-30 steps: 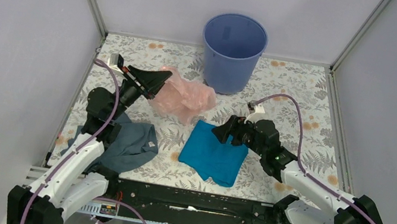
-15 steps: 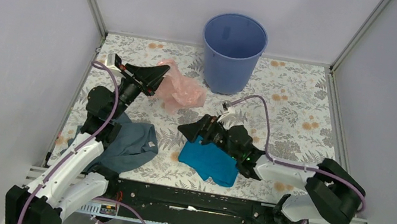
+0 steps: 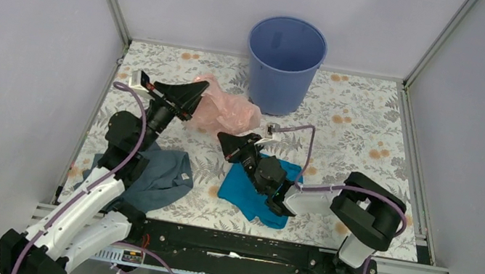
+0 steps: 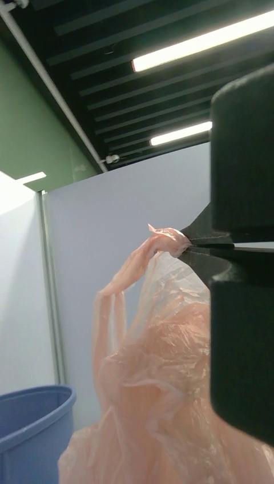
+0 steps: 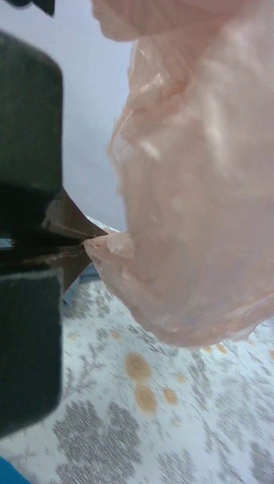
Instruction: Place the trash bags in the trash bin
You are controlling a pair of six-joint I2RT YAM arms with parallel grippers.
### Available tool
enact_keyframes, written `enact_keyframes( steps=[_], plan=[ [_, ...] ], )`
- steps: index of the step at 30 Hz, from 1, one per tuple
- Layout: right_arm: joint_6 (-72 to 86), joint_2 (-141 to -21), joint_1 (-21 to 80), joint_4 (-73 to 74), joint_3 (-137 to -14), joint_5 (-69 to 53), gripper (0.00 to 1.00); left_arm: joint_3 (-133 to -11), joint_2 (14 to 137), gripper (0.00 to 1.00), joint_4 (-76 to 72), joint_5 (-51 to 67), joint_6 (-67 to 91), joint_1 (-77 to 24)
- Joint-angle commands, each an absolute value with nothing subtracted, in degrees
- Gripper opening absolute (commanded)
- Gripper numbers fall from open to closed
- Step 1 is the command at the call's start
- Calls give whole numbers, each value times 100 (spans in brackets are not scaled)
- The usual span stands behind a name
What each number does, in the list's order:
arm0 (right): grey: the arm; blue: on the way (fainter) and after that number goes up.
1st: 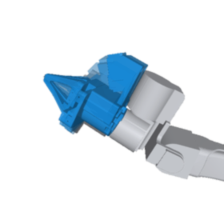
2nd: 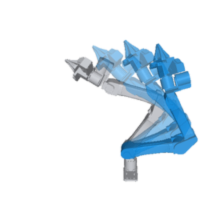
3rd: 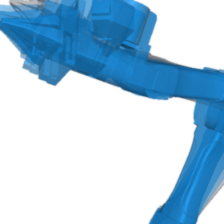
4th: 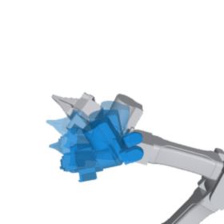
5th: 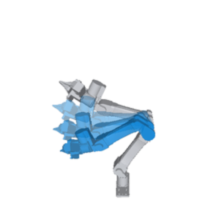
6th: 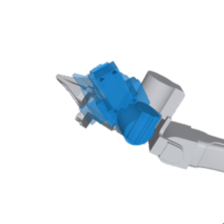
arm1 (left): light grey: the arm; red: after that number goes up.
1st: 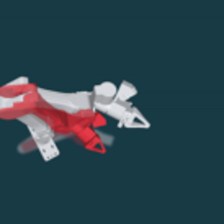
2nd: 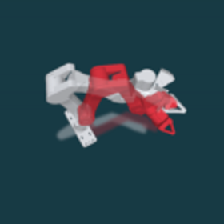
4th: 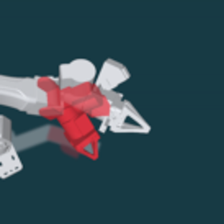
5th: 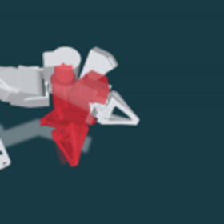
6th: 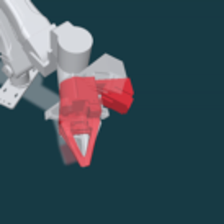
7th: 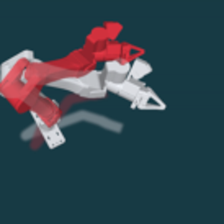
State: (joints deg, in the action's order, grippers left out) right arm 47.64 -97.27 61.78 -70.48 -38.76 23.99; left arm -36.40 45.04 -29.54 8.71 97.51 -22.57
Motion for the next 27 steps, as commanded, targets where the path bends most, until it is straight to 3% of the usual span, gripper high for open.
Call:
enact_keyframes(
  steps=[1, 8, 13, 18, 21, 27],
  plan=[
    [3869, -9540, 6209, -7666, -3752, 2950, 0, -4002, 4219, 0, -2234, 122, 9594, -2268],
    [3207, -8316, 6113, -5447, -2677, 2, 0, -4524, 4133, 0, 306, -1987, 8669, -2263],
    [3142, -7734, 5378, -4584, -2396, -2256, 0, -4719, 4699, 0, 1472, -2975, 8313, -2228],
    [3975, -7175, 3867, -4295, -2543, -3664, 0, -4816, 5285, 0, 1659, -2399, 7332, -1913],
    [4734, -7282, 3073, -4926, -2587, -4579, 0, -4806, 5319, 0, 1837, -2057, 6580, -1675],
    [3937, -7294, 2283, -3612, -2811, -4882, 0, -4464, 4806, 0, 1632, -893, 5379, -833]
  ],
)
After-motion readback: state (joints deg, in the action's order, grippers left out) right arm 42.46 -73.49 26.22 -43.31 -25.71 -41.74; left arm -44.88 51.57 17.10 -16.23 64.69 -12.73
